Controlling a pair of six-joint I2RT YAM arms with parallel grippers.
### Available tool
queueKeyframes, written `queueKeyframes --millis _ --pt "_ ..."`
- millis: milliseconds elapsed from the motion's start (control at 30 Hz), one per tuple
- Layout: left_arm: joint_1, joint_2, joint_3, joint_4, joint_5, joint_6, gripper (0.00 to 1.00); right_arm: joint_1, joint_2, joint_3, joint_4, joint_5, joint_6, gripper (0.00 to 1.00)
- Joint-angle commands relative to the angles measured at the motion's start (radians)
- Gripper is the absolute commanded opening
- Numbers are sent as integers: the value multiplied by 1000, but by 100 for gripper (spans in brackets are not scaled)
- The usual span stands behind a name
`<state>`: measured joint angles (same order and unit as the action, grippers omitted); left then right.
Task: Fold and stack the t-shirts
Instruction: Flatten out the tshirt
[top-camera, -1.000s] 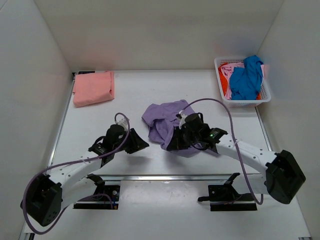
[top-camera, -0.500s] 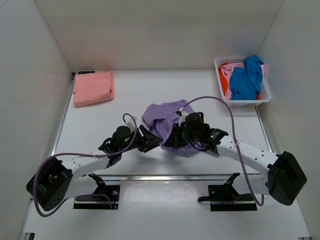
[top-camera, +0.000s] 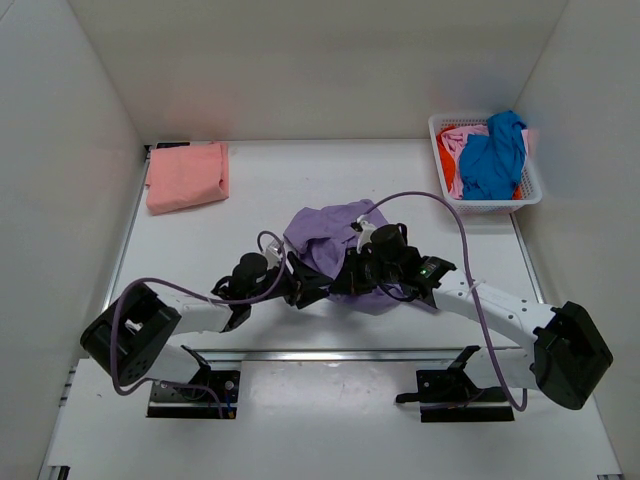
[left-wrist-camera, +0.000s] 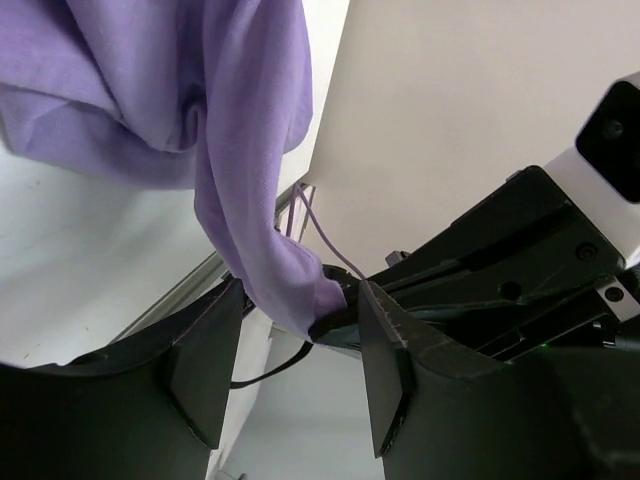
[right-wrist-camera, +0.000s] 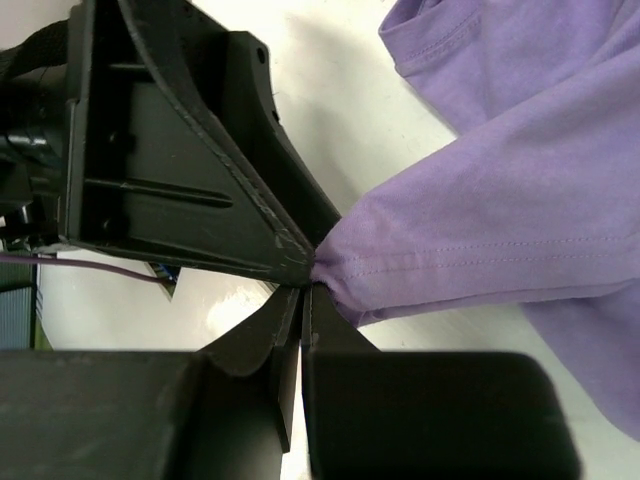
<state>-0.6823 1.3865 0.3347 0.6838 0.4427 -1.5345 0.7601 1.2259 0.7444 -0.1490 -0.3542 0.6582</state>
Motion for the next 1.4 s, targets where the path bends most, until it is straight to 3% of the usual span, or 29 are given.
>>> queueKeyframes --millis 0,133,233,267,300,367,467,567,733,833,967,1067,1233,1367 --pt "-17 32 27 91 85 -29 60 -22 -35 29 77 -34 -58 0" --pt "-22 104 69 149 132 -42 56 -41 -42 27 74 -61 -80 0" --pt "-37 167 92 223 175 -61 44 -39 -46 38 52 -63 -117 0" --pt "-43 190 95 244 192 -78 29 -44 -45 35 43 -69 -109 0" --pt "-45 195 96 284 186 -85 23 -57 -48 33 48 -83 -118 0" --pt "-46 216 84 331 182 -116 0 -64 -57 20 55 -100 -124 0" --pt "-16 198 47 367 200 -139 0 -87 -84 21 5 -85 -143 2" --pt "91 65 -2 304 206 -104 0 -172 -176 9 -90 3 -147 24" --pt "381 -375 131 -369 153 201 0 -505 -287 -51 -260 -13 -167 44" --pt "516 -474 280 -562 162 309 0 -590 -309 -85 -332 7 -196 47" --pt "541 -484 337 -547 235 297 0 -546 -273 -102 -418 131 -189 50" --pt "510 -529 299 -556 165 280 0 -521 -249 -97 -498 253 -169 50" --pt "553 -609 352 -720 70 381 0 -603 -288 -158 -552 291 -152 50" --pt "556 -635 356 -759 28 399 0 -608 -261 -140 -581 346 -149 52"
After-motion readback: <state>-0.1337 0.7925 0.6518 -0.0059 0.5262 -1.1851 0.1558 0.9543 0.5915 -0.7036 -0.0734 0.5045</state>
